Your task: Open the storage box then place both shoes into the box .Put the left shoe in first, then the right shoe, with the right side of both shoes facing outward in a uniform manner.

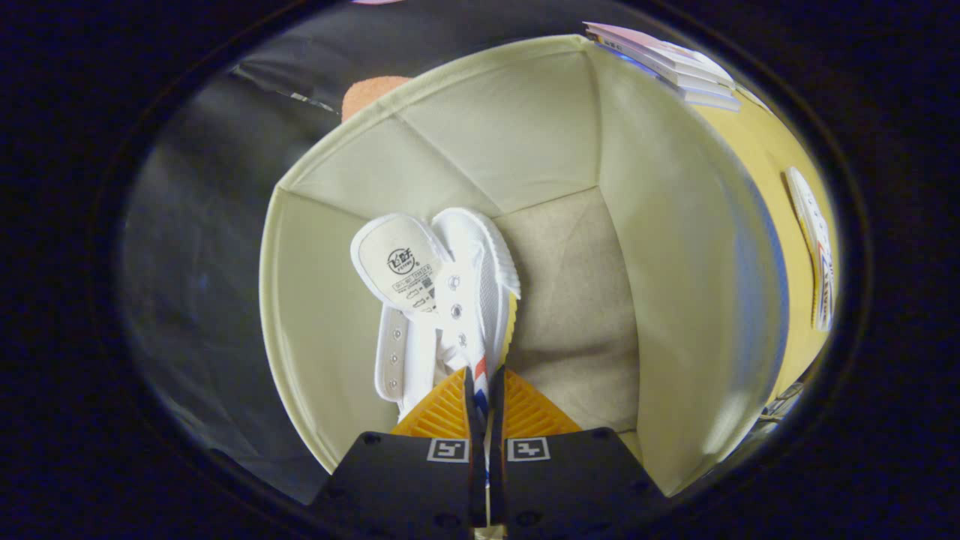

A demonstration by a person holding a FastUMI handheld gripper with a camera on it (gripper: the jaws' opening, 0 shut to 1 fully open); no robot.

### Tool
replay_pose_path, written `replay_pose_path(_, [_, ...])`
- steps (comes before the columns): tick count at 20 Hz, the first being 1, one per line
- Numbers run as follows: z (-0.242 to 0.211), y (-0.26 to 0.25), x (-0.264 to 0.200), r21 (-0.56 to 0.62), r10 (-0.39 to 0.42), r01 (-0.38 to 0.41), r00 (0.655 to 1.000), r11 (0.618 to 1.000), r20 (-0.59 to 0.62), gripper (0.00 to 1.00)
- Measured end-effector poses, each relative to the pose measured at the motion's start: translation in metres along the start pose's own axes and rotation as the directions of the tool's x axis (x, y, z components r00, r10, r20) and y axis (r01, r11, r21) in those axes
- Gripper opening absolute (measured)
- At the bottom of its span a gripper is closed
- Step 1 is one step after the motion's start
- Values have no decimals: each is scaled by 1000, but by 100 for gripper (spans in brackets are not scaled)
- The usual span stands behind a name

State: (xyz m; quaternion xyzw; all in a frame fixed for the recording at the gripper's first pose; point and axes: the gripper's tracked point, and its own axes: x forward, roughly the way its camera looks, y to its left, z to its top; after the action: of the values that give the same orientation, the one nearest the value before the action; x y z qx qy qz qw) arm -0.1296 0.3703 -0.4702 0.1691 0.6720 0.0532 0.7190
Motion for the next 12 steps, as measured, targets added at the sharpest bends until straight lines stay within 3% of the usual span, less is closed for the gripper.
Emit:
replay_pose_path(1, [0, -1, 2, -12, -15, 14, 1000, 1000, -11, 5])
replay_pose_path(3, [-10, -10, 5, -58, -59, 56, 997, 997, -52, 16])
replay_pose_path(4, [-14, -9, 3, -75, -46, 39, 995, 996, -92, 16])
replay_pose_path(6, [-15, -2, -7, -86, 16, -24, 995, 996, -100, 37])
replay_pose_path(12, [2, -3, -58, -35, 172, -173, 984, 984, -39, 34])
